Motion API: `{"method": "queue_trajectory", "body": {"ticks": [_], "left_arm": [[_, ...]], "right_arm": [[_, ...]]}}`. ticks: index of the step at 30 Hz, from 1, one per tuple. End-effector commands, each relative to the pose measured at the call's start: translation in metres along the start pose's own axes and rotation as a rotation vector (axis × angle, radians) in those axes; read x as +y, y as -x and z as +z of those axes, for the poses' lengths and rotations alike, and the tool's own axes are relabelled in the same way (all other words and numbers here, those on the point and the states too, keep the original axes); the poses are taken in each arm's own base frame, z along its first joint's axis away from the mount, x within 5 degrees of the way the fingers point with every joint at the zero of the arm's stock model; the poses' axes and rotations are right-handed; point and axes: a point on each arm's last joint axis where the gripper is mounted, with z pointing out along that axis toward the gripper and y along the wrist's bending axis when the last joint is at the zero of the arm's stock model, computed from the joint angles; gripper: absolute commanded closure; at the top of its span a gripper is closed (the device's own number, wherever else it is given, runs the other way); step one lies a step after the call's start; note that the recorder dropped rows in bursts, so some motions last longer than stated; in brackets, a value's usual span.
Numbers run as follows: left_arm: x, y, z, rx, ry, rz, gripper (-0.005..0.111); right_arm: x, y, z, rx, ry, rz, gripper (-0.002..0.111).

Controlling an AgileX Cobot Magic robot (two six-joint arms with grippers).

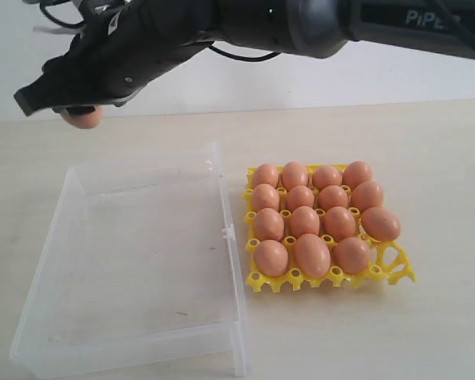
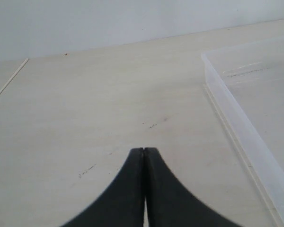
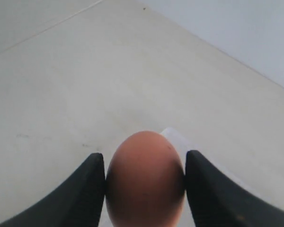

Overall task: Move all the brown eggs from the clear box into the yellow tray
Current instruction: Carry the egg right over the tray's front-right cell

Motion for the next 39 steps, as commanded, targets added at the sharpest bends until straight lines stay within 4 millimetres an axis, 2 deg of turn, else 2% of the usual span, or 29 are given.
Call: {"method": "queue_trajectory", "body": {"ticks": [1, 5, 7, 9, 13, 15, 18, 20, 23, 25, 30, 34, 39], "left_arm": [[0.0, 0.002, 0.0, -0.013, -0.006, -0.007, 0.107], [0.0, 0.002, 0.0, -0.013, -0.006, -0.007, 0.107], [0.0, 0.002, 0.0, -0.013, -0.006, -0.007, 0.107], [0.0, 0.002, 0.0, -0.013, -0.006, -0.007, 0.107], [0.0, 0.002, 0.0, -0.013, -0.006, -0.007, 0.107], [0.0, 0.002, 0.0, -0.013, -0.006, -0.007, 0.107], [0.0, 0.002, 0.0, -0.013, -0.006, -0.007, 0.107], [0.0, 0.002, 0.0, -0.013, -0.006, -0.007, 0.107], [0.0, 0.002, 0.0, -0.013, -0.006, -0.007, 0.107], [0.0, 0.002, 0.0, -0.013, -0.006, -0.007, 0.107], [0.0, 0.002, 0.0, -0.013, -0.006, -0.007, 0.107], [0.0, 0.002, 0.0, -0.013, -0.006, -0.007, 0.107], [0.0, 0.002, 0.0, -0.013, -0.006, -0.007, 0.107]], "right_arm": [[-0.012, 0.015, -0.012, -0.116, -0.023, 0.057, 0.108], [-0.02, 0.029, -0.025, -0.234, -0.056, 0.074, 0.108], [-0.022, 0.029, -0.03, -0.275, -0.073, 0.078, 0.108], [-0.025, 0.021, -0.035, -0.321, -0.106, 0.084, 0.108], [-0.03, -0.016, -0.05, -0.31, -0.158, 0.095, 0.108], [-0.036, -0.03, -0.063, -0.299, -0.184, 0.099, 0.108], [-0.052, -0.055, -0.092, -0.317, -0.253, 0.123, 0.108], [-0.059, -0.076, -0.108, -0.311, -0.296, 0.137, 0.108], [-0.07, -0.119, -0.132, -0.297, -0.376, 0.158, 0.108], [-0.072, -0.143, -0.144, -0.271, -0.41, 0.143, 0.108], [-0.069, -0.166, -0.157, -0.266, -0.439, 0.126, 0.108], [-0.077, -0.177, -0.161, -0.25, -0.475, 0.183, 0.108], [-0.086, -0.201, -0.164, -0.195, -0.526, 0.275, 0.108]]}}
